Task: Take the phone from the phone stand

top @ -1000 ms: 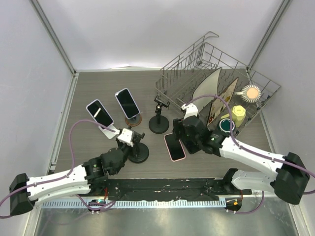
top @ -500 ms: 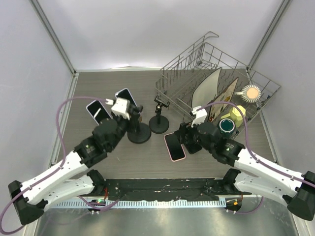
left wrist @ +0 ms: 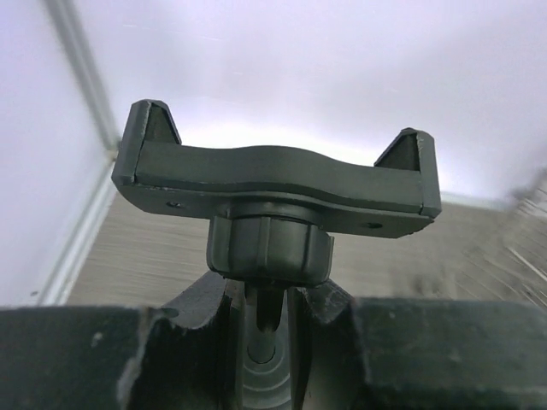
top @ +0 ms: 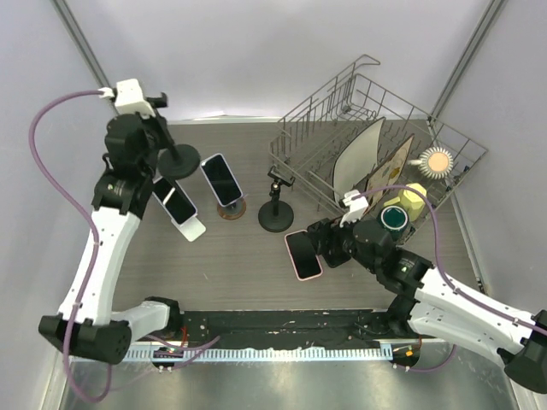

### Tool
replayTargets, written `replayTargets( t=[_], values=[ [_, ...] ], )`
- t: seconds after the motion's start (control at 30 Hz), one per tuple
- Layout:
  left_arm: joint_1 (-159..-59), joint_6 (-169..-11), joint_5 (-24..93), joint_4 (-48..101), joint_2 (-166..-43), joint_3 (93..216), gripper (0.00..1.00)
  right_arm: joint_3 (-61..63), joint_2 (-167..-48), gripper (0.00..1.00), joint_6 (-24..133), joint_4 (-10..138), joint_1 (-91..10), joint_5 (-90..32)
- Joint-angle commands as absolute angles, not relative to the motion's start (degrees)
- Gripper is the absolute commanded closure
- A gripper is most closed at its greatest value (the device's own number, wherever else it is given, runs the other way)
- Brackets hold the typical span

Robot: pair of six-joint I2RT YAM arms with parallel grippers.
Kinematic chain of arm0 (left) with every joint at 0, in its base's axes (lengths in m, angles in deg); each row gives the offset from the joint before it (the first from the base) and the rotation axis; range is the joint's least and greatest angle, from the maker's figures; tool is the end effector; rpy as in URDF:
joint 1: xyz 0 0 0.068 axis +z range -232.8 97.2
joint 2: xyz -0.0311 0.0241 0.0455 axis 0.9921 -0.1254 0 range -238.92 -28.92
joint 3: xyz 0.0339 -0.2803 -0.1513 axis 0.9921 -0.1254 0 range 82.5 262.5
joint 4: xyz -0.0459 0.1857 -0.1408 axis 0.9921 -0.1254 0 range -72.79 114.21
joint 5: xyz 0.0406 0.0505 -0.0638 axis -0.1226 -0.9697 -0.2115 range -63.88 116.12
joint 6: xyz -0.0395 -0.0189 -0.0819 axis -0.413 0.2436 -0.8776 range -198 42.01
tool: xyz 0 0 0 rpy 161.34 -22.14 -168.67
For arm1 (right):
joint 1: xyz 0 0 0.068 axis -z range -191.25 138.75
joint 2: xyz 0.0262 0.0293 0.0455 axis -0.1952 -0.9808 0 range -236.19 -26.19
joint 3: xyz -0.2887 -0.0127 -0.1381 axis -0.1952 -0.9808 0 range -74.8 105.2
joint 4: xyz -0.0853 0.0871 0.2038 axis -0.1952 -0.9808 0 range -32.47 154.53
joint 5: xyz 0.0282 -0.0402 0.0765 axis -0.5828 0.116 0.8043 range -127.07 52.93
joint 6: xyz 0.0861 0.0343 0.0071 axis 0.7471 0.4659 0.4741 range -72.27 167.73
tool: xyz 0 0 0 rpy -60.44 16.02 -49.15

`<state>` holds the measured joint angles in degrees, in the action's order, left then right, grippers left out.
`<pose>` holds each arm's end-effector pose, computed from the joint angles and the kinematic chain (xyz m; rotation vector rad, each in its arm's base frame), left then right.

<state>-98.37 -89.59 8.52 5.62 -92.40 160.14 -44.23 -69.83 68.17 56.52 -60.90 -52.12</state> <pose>0.2297 -0.0378 0.4934 -0.1768 1.6361 -0.1090 0.1236 0.1117 0.2824 -0.3218 1.9402 0.5599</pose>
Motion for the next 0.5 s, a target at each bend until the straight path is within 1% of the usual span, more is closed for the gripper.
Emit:
replayTargets(
  t=[0.0, 0.03, 0.13, 0.27, 0.33, 0.47],
  values=[
    [-85.89, -93.02, 12.58, 14.79, -98.25, 165.02, 1.0, -46.23, -66.02, 0.21, 69.26, 61.71, -60.82, -50.95],
    [-83.17, -93.37, 12.85, 16.37, -101.13, 165.9, 1.0, -46.58, -65.31, 0.21, 69.35, 62.07, -60.82, -51.22],
    [-79.55, -91.46, 13.47, 23.05, -105.89, 167.48, 1.0, -47.9, -63.11, 0.2, 68.91, 62.6, -60.82, -52.27],
    [-77.44, -87.93, 14.34, 30.17, -114.32, 166.52, 1.0, -49.74, -61.18, 0.1, 68.21, 63.65, -60.82, -53.5],
    [-76.12, -88.01, 15.92, 34.03, -116.53, 164.86, 1.0, -50.45, -60.39, 0.08, 67.77, 64.27, -60.82, -54.11],
    [-74.8, -87.23, 18.82, 38.53, -122.16, 163.44, 1.0, -51.24, -59.68, 0.08, 66.89, 64.27, -60.82, -54.91]
  ],
)
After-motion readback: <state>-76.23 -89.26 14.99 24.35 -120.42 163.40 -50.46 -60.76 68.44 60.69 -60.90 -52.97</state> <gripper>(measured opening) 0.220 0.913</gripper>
